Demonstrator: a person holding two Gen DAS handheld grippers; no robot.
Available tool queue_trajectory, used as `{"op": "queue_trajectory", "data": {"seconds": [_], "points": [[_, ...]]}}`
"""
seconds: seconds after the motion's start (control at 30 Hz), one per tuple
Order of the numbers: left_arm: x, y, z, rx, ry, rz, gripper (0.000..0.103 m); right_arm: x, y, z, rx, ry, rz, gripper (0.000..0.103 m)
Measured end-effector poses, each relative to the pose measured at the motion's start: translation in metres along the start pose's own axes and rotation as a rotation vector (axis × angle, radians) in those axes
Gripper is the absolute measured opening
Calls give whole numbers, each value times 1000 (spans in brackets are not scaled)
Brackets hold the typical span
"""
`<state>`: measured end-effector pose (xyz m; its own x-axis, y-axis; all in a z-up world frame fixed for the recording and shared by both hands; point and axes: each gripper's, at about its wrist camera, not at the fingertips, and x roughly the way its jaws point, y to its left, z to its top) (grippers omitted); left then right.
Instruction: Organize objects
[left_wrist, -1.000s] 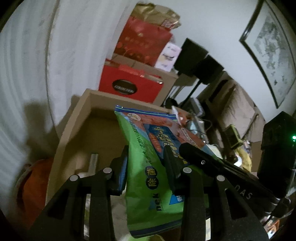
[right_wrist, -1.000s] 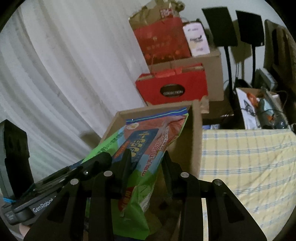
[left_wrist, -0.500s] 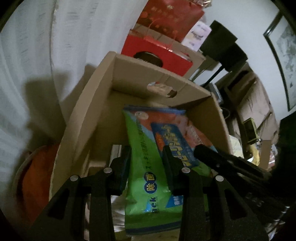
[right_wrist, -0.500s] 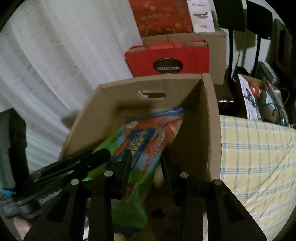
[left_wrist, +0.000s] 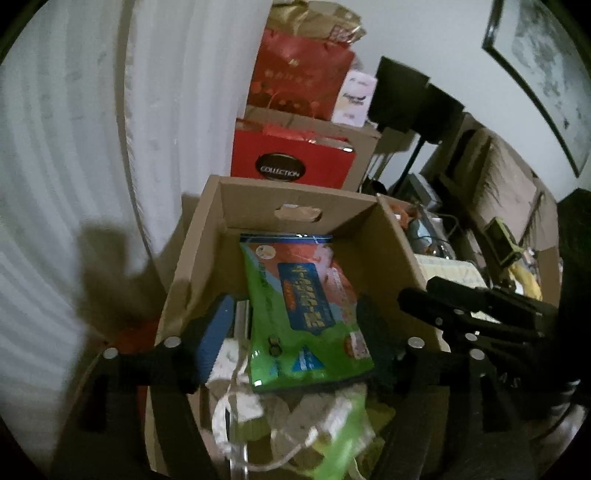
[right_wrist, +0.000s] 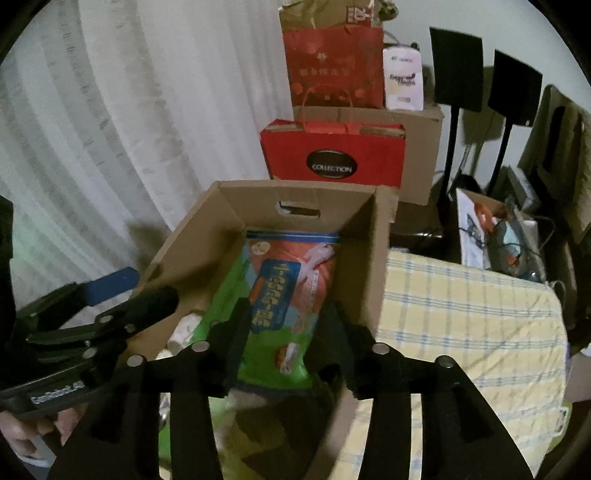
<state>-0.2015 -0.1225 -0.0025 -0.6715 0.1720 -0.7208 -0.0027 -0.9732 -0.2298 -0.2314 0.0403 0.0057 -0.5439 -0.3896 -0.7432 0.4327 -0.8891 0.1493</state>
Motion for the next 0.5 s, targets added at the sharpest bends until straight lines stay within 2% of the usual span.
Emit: {"op": "queue_trajectory", "data": {"seconds": [0.07, 0.2, 0.4, 0.5], "points": [[-8, -4, -4, 13, -7, 10, 69, -9, 1, -5, -11, -10, -16, 53], [-24, -13, -15, 33, -47, 70, 89, -27, 5, -19, -36, -33, -74, 61], [-40, -21, -30, 37, -55, 57, 93, -51, 3, -40, -48, -62, -114, 71], [-51, -27, -40, 53, -64, 59, 97, -64, 1, -51, -52, -76, -124, 80]]}}
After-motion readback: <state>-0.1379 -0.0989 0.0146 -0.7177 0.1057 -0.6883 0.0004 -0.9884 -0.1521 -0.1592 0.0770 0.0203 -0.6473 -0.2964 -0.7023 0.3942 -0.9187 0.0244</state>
